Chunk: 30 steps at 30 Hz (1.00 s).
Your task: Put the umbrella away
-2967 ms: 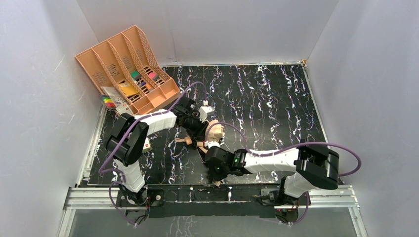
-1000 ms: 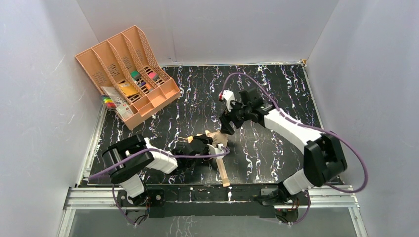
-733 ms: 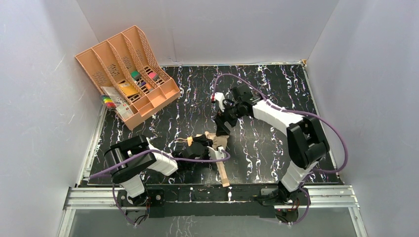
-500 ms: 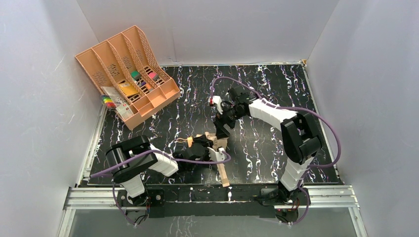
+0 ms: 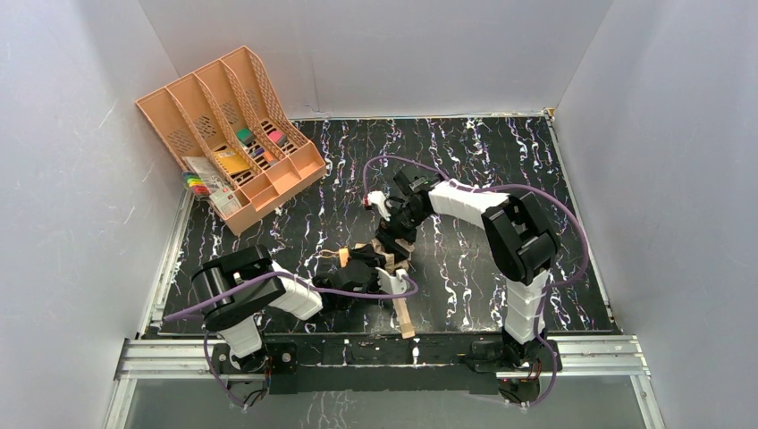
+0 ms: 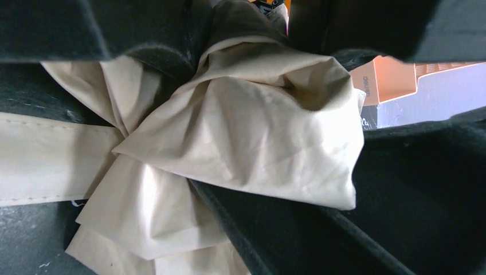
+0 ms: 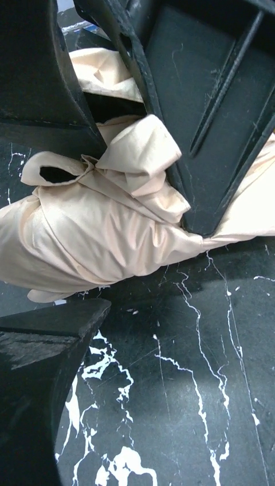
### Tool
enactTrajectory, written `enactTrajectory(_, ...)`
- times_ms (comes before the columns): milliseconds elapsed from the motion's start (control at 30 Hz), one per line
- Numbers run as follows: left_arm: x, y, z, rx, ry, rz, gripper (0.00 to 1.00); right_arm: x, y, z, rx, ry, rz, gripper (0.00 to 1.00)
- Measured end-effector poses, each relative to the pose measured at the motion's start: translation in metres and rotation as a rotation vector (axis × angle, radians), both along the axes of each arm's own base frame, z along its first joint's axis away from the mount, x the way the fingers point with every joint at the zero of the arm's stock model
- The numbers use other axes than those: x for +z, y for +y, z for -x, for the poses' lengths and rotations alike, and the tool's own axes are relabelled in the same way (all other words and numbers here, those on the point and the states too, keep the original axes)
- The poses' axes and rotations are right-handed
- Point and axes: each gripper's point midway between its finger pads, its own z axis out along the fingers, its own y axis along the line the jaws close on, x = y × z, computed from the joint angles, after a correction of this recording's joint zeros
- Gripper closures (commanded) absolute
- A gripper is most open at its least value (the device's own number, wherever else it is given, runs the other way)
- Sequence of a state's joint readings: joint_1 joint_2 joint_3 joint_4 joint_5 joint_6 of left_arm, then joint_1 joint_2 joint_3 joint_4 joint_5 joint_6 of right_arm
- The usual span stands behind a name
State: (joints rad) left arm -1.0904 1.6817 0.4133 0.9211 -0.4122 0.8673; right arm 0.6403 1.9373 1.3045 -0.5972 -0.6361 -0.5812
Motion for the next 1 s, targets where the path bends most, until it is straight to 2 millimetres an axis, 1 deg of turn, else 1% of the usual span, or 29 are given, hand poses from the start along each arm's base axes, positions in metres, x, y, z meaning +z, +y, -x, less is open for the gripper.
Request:
enactTrajectory(33,0.000,0.000,0.000,0.000,0.000,-0.001,1.00,0.000,0.000,0.000,0.002,-0.002,0.007,0.16)
enactTrajectory(100,0.000,0.000,0.000,0.000,-0.001,-0.001,1.00,-0.002,0.001,-0.001,0.005,-0.004,0.020,0.36)
enactTrajectory(167,0.000,0.001,0.000,0.004,-0.002,-0.003,1.00,-0.005,0.001,0.001,0.008,0.004,0.040,0.52)
enactTrajectory(233,0.000,0.003,-0.001,0.014,-0.004,-0.011,1.00,-0.008,0.000,0.000,0.007,0.008,0.054,0.63)
enactTrajectory(267,0.000,0.004,-0.001,0.016,-0.006,-0.012,0.97,-0.008,0.000,0.001,0.009,0.010,0.055,0.68)
enactTrajectory(300,0.001,0.005,-0.001,0.020,-0.005,-0.013,0.93,-0.008,-0.001,0.002,0.010,0.016,0.059,0.73)
enactTrajectory(333,0.001,0.006,-0.001,0.023,-0.003,-0.014,0.85,-0.008,-0.001,0.004,0.014,0.020,0.062,0.77)
enactTrajectory(367,0.002,0.007,-0.001,0.026,0.001,-0.015,0.77,-0.007,0.000,0.006,0.016,0.022,0.062,0.81)
enactTrajectory(400,0.002,0.008,0.000,0.030,0.008,-0.015,0.64,-0.007,0.001,0.007,0.020,0.021,0.061,0.85)
enactTrajectory(433,0.003,0.010,0.001,0.034,0.017,-0.014,0.59,-0.006,0.001,0.008,0.023,0.020,0.060,0.88)
enactTrajectory(500,0.004,0.013,0.004,0.046,0.039,-0.005,0.53,-0.004,0.003,0.011,0.024,0.019,0.054,0.92)
enactTrajectory(567,0.009,0.017,0.008,0.066,0.069,0.031,0.48,-0.003,0.004,0.014,0.012,0.012,0.054,0.93)
enactTrajectory(633,0.022,0.020,0.013,0.094,0.099,0.099,0.45,-0.003,0.002,0.013,-0.014,-0.008,0.058,0.94)
enactTrajectory(700,0.040,0.020,0.016,0.118,0.115,0.183,0.45,-0.003,-0.001,0.007,-0.052,-0.048,0.067,0.93)
enactTrajectory(733,0.053,0.021,0.017,0.130,0.121,0.239,0.44,-0.003,-0.003,0.002,-0.072,-0.075,0.071,0.92)
enactTrajectory(800,0.081,0.023,0.020,0.157,0.134,0.362,0.43,-0.002,-0.007,-0.006,-0.107,-0.126,0.077,0.91)
enactTrajectory(867,0.104,0.028,0.024,0.193,0.158,0.474,0.42,-0.002,-0.009,-0.011,-0.133,-0.175,0.081,0.92)
enactTrajectory(900,0.112,0.030,0.026,0.209,0.169,0.516,0.42,-0.002,-0.010,-0.012,-0.142,-0.196,0.083,0.92)
enactTrajectory(1000,0.131,0.047,0.032,0.283,0.206,0.640,0.35,-0.002,-0.009,-0.015,-0.166,-0.292,0.093,0.92)
